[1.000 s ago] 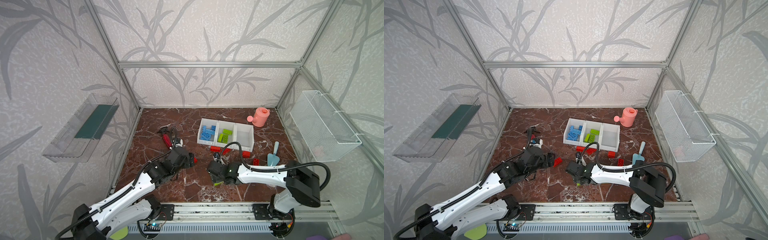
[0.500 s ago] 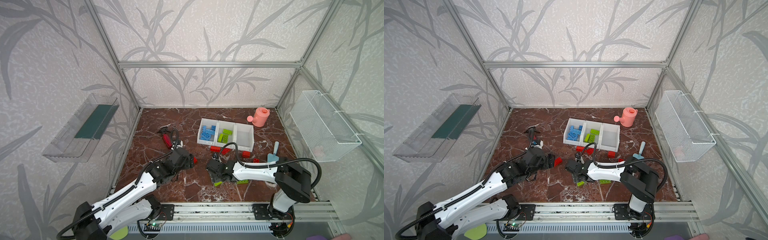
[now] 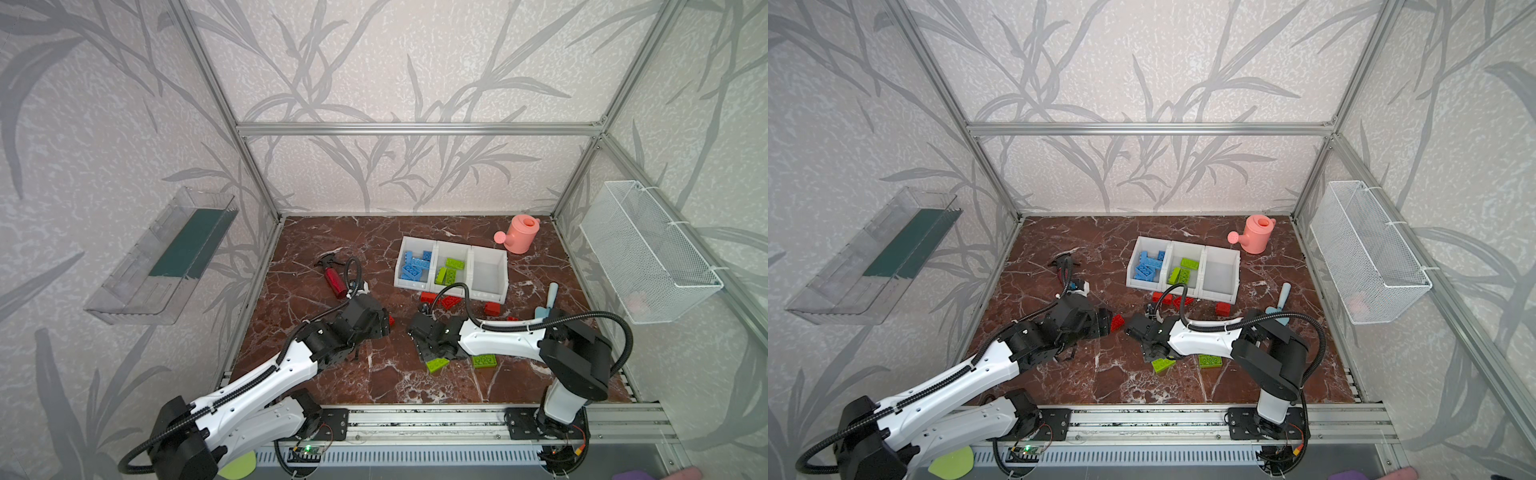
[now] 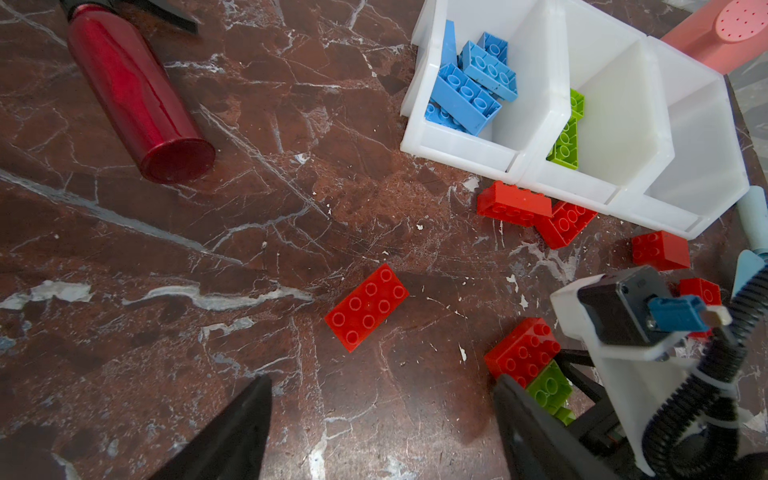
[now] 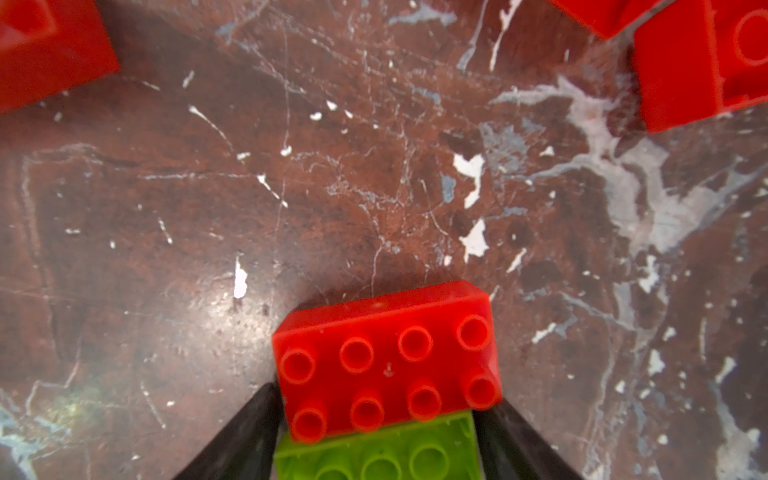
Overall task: Sort the legos into containers by color
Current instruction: 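Reach the right gripper to the green brick beside a red brick and grasp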
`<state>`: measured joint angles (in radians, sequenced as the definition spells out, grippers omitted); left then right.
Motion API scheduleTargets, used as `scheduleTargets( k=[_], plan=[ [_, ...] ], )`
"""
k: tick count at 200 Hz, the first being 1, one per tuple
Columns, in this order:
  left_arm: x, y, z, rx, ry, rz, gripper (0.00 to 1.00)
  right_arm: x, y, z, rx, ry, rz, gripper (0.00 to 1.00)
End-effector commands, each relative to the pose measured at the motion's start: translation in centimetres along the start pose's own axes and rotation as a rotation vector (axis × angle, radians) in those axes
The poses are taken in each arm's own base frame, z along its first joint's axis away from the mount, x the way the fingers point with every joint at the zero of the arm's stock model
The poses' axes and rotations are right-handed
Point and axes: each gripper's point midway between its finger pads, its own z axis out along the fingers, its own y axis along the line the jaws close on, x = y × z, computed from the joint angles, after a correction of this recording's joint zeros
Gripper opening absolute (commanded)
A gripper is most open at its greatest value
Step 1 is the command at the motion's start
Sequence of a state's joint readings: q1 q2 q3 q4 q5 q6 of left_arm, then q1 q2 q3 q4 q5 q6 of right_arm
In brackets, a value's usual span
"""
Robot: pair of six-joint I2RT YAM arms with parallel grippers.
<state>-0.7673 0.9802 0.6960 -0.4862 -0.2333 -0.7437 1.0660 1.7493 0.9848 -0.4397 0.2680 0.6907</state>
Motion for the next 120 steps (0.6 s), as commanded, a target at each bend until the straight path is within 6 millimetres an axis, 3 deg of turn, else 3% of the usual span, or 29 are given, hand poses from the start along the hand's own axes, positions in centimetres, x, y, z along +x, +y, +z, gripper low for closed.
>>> scheduleTargets(
  k=[1,65,120],
  plan=[
    [0.0,0.1,0.0,-0.008,0.003,-0.018,0.84,2.1,-1.3,1.2,0.062,0.091,-0.038,0.76],
    [0.1,0.1,-0.1,-0.003,0.003,-0.023,0.84,3.0,-1.9,1.0,0.085,0.130,-0.046,0.81],
    [0.2,0.2,0.0,-0.008,0.007,-0.022,0.84,3.2,-2.0,0.3,0.076,0.130,-0.034,0.73]
  ],
)
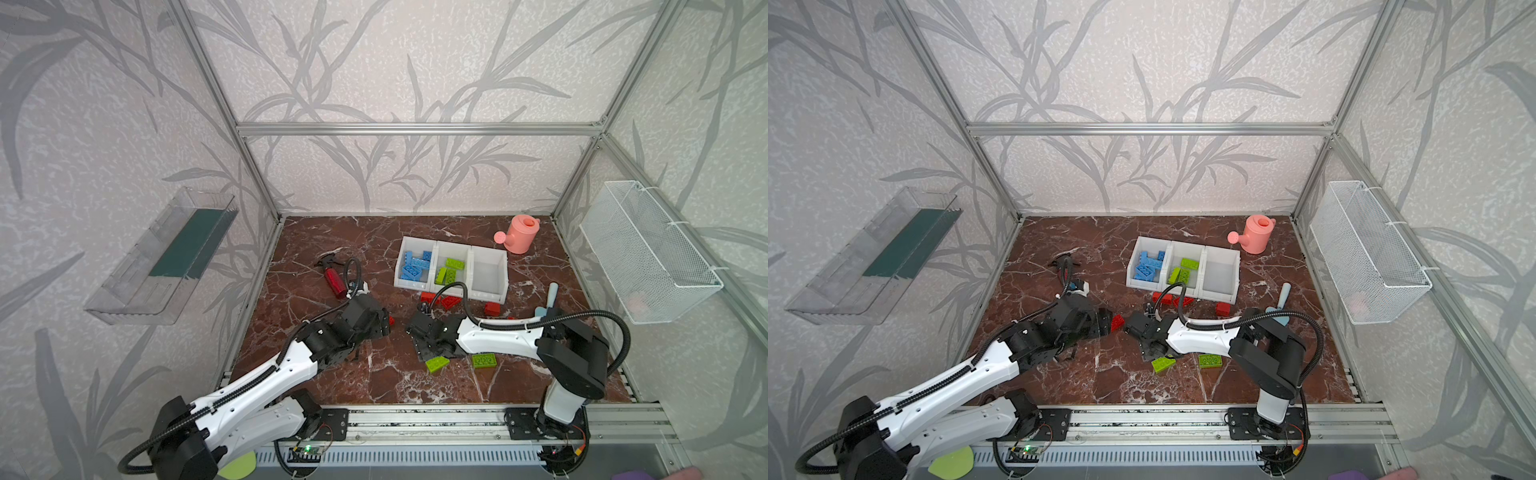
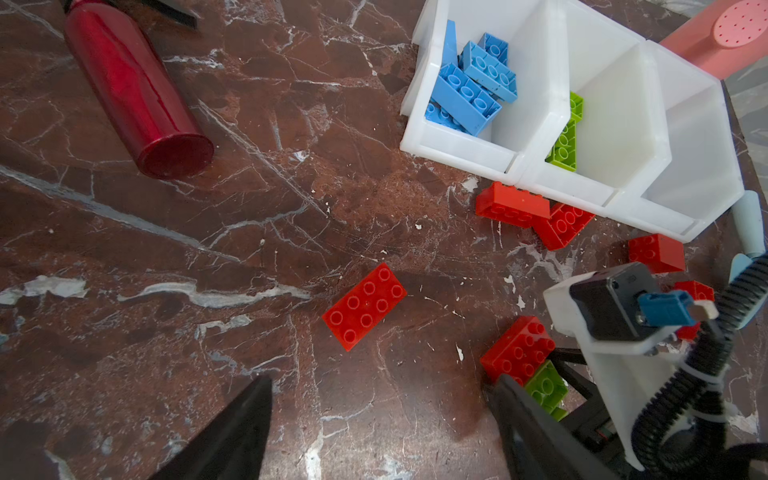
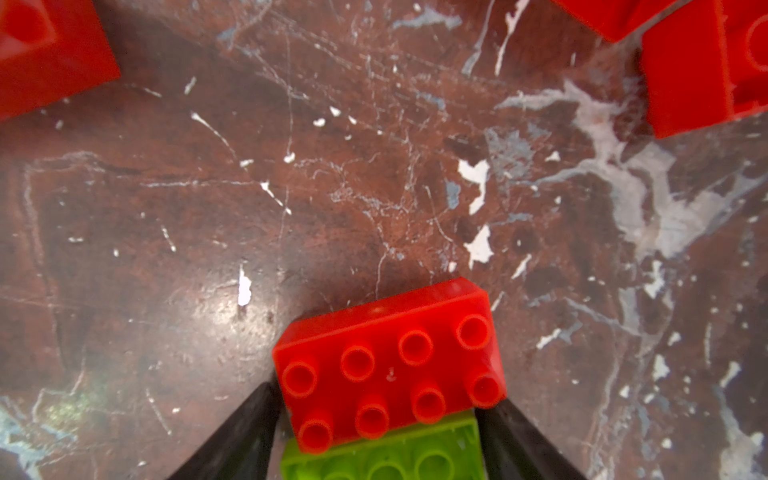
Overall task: Sort the legos into containers by color
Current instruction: 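Reach the right gripper to the green brick beside a red brick and grasp, then carry the green brick into the middle compartment and release, right gripper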
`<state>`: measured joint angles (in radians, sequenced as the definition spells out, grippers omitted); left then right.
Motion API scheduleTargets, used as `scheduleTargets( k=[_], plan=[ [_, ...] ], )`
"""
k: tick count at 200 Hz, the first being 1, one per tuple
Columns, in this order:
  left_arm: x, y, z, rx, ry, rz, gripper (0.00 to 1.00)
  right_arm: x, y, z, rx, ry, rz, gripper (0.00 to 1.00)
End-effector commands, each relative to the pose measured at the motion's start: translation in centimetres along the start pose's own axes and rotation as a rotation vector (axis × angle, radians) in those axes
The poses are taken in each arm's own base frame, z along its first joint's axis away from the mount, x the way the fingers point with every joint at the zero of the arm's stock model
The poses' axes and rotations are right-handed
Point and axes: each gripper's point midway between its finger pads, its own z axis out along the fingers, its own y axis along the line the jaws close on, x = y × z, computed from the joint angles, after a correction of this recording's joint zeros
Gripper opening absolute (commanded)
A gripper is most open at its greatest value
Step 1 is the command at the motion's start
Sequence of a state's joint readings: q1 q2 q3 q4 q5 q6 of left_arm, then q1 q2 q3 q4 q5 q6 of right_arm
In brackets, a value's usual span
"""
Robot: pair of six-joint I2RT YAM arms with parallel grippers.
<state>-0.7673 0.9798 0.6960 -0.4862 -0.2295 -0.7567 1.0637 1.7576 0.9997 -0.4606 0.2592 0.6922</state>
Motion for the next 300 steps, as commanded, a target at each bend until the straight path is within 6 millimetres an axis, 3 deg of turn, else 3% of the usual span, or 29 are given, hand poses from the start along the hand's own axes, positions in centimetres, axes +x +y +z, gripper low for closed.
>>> scheduleTargets(
  k=[1,69,116,177,208,277,300],
  plan=[
    [0.1,0.2,0.0,-0.010,0.005,-0.008,0.84,3.2,-2.1,0.4,0.073,0.113,-0.034,0.73],
    [0.2,0.3,0.1,-0.013,0.006,-0.009,0.84,4.0,-2.3,0.0,0.068,0.135,-0.047,0.80],
    [0.3,0.4,0.2,-0.014,0.008,-0.012,0.84,4.0,-2.5,-0.2,0.067,0.129,-0.041,0.72],
    [0.3,0.5,-0.1,-0.015,0.009,-0.005,0.84,2.2,-2.0,-1.5,0.054,0.097,-0.061,0.58],
    [0.3,0.9,-0.8,-0.016,0.001,-0.002,0.84,-0.3,-1.9,-3.7,0.011,0.044,-0.064,0.57],
    [0.6,2.0,-1.2,-0.032,-0.019,0.001,0.84,-8.3,-6.1,-7.5,-0.028,-0.070,0.024,0.55],
    [1.0,2.0,-0.9,-0.034,-0.001,0.009,0.84,-11.2,-8.2,-7.9,-0.031,-0.111,0.069,0.54]
  ],
)
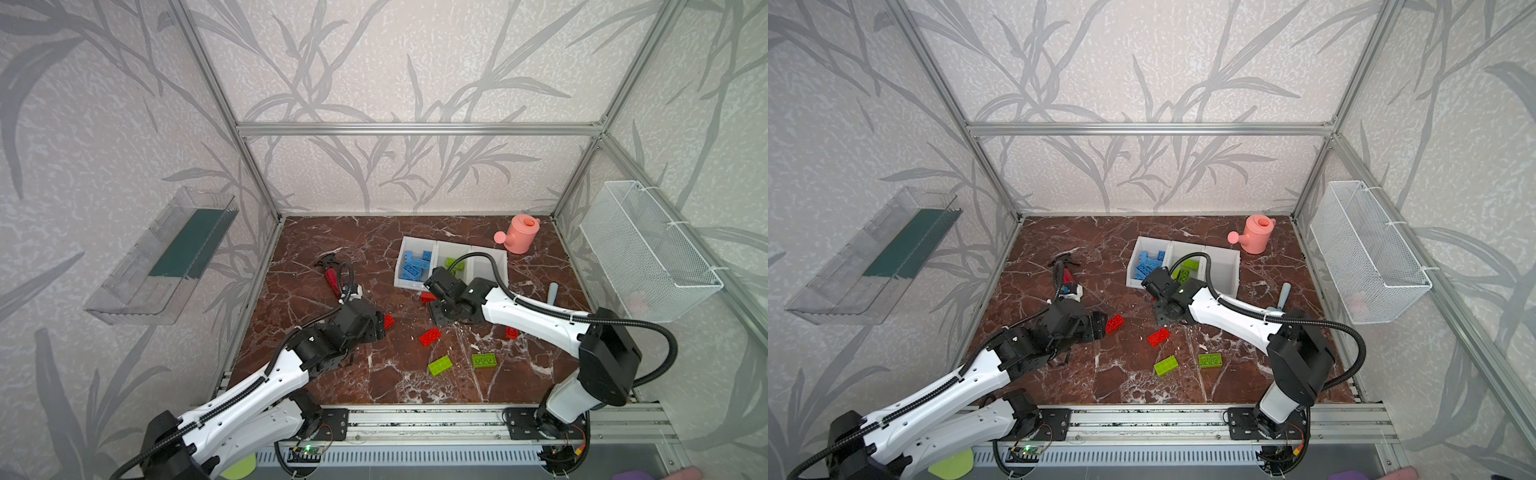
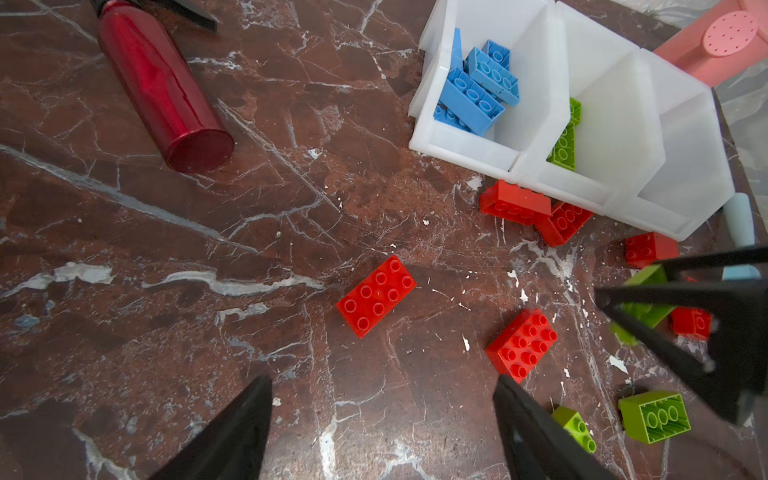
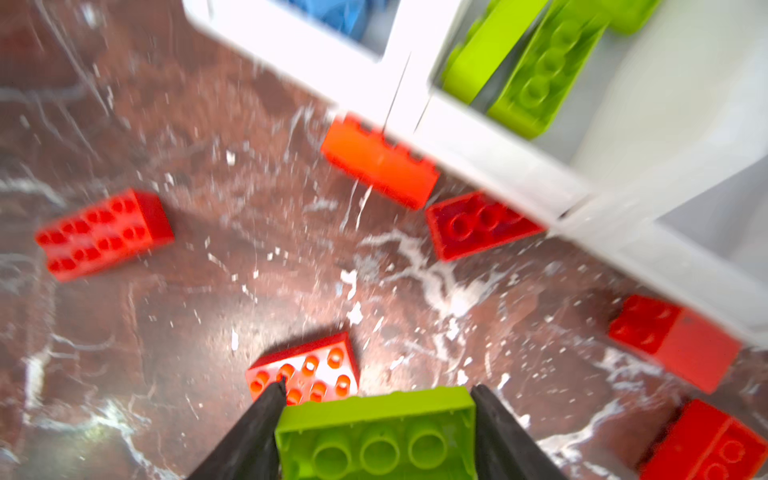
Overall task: Sort the legos into containers by color
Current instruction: 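Carry the green brick into the middle compartment and release, right gripper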
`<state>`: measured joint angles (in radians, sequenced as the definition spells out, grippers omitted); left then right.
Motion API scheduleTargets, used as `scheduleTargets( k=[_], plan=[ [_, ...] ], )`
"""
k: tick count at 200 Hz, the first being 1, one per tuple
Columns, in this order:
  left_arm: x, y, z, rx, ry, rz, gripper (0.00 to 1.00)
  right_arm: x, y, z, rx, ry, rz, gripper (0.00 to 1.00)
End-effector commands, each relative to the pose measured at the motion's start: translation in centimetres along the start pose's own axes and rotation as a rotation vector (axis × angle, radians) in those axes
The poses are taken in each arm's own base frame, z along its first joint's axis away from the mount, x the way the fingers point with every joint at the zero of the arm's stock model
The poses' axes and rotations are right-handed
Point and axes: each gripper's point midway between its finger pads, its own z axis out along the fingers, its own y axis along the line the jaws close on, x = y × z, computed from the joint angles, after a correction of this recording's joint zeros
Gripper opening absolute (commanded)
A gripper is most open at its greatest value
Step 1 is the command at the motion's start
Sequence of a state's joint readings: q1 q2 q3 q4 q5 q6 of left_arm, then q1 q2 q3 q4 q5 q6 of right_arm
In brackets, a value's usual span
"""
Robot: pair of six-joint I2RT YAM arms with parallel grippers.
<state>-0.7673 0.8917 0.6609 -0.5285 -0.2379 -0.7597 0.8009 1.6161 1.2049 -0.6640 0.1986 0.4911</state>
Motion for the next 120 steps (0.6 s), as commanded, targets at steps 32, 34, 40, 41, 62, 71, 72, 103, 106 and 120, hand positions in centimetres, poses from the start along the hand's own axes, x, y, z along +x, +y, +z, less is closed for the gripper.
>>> scheduleTargets(
  k=[32,34,40,41,62,71,72,103,106,120],
  plan=[
    [1.1,0.5,0.8,-0.030,0.046,0.037,0.84,-6.4,-4.3,-0.5,-0.012,-0.096,0.072,0.54],
    [1.2,0.5,0.9,-0.031,0.050,0.038,0.84,-6.6,-4.5,-0.4,-0.012,-0.098,0.077,0.54],
    [1.3,0.4,1.0,-0.028,0.054,0.039,0.84,-7.3,-5.1,-0.2,-0.009,-0.107,0.092,0.54],
    [1.3,0.4,1.1,-0.027,0.056,0.041,0.84,-7.5,-5.1,-0.2,-0.009,-0.110,0.095,0.54],
    [1.8,-0.1,1.7,-0.008,0.076,0.047,0.84,-9.7,-7.0,0.6,-0.014,-0.128,0.152,0.54],
    [2.0,-0.4,2.0,0.005,0.084,0.052,0.84,-10.3,-7.4,1.4,-0.017,-0.119,0.166,0.54],
    [2.1,-0.4,2.0,0.007,0.085,0.053,0.84,-10.4,-7.4,1.4,-0.017,-0.119,0.167,0.54],
    [2.9,-1.2,2.7,0.045,0.123,0.097,0.84,-12.9,-8.8,2.8,-0.011,-0.126,0.204,0.54],
    [3.0,-1.2,2.8,0.045,0.123,0.100,0.85,-13.2,-8.9,2.9,-0.013,-0.129,0.209,0.54],
    [3.2,-1.3,2.9,0.055,0.126,0.115,0.85,-14.3,-9.2,3.7,-0.019,-0.129,0.224,0.54]
  ],
)
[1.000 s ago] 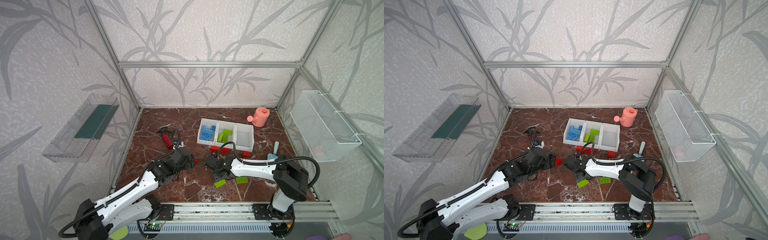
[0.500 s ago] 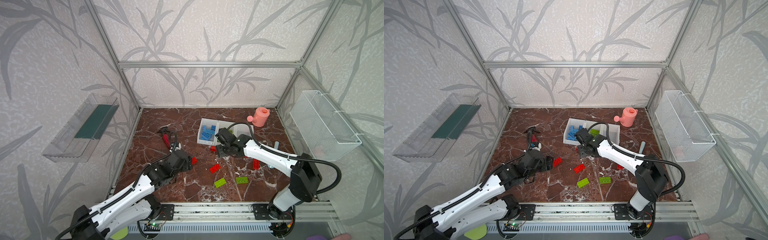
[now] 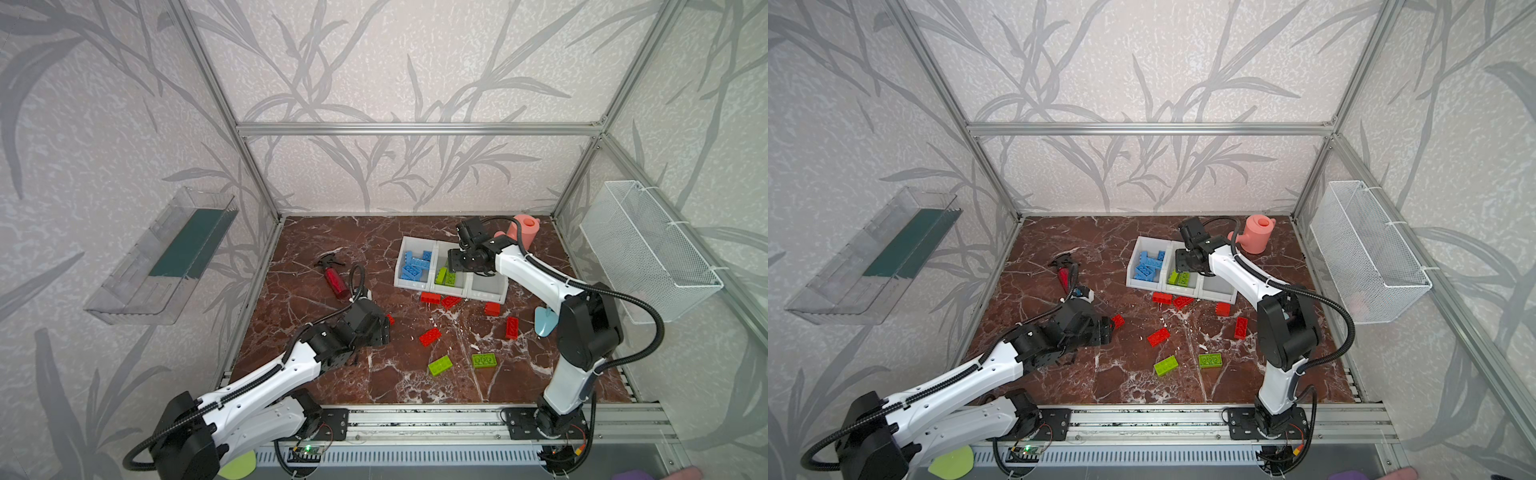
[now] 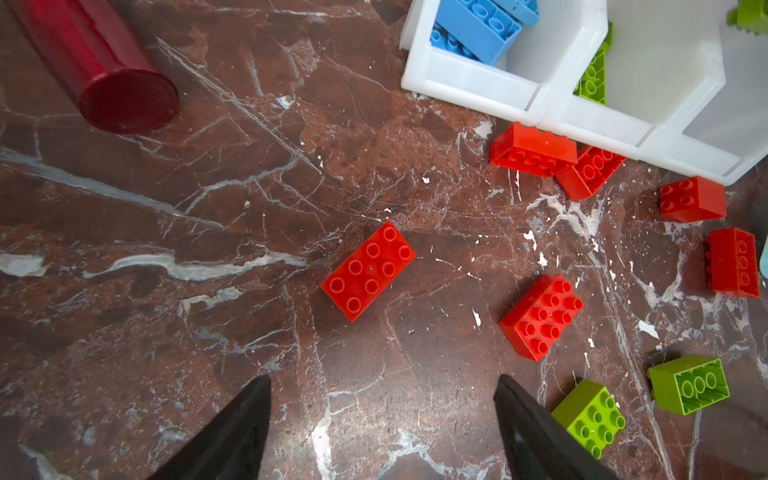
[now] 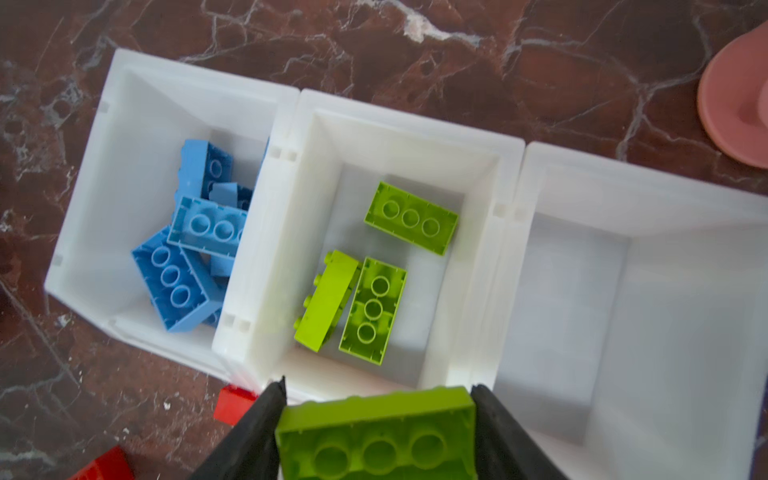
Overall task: Sort the legos into containers by color
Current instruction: 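Carry the green brick into the middle compartment and release, right gripper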
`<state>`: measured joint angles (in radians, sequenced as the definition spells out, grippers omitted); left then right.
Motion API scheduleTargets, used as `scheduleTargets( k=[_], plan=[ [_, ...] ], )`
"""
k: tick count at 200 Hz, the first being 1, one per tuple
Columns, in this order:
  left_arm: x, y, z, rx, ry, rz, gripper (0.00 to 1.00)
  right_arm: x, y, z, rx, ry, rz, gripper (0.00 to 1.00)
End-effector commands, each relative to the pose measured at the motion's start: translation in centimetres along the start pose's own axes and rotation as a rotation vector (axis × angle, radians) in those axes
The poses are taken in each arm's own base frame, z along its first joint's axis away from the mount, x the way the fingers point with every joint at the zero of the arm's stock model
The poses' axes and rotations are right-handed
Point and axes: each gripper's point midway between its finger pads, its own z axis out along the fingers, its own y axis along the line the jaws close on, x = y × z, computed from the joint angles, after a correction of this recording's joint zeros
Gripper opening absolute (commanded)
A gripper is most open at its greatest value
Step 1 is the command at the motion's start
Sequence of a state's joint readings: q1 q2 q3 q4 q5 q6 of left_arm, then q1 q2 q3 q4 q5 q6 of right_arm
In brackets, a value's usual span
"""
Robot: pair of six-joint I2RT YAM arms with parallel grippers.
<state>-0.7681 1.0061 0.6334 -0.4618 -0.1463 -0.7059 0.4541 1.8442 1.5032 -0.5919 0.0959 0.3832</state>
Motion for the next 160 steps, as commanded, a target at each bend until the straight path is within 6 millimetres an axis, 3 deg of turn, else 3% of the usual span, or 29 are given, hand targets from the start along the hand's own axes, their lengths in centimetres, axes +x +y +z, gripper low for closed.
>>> scheduleTargets(
  k=[1,49,84,109,160],
  plan=[
    [0.5,-0.6,0.4,0.035,0.011,0.045,0.85,-2.1,0.4,0.8,-0.034,-0.014,0.010,0.55],
    [0.3,-1.6,0.3,0.082,0.005,0.068,0.84,-4.1,1.2,2.6,-0.071,0.004,0.022,0.59],
    [0.6,-2.7,0.0,0.128,0.007,0.110,0.84,-4.4,1.1,2.8,-0.085,0.002,0.027,0.73],
    [1.1,-3.7,-0.4,0.133,0.003,0.177,0.84,-4.7,0.7,1.9,-0.090,-0.013,0.034,0.80],
    [3.5,-8.4,-1.3,0.226,0.064,0.410,0.84,-4.7,0.7,-2.0,-0.126,-0.069,0.039,0.84]
  ],
)
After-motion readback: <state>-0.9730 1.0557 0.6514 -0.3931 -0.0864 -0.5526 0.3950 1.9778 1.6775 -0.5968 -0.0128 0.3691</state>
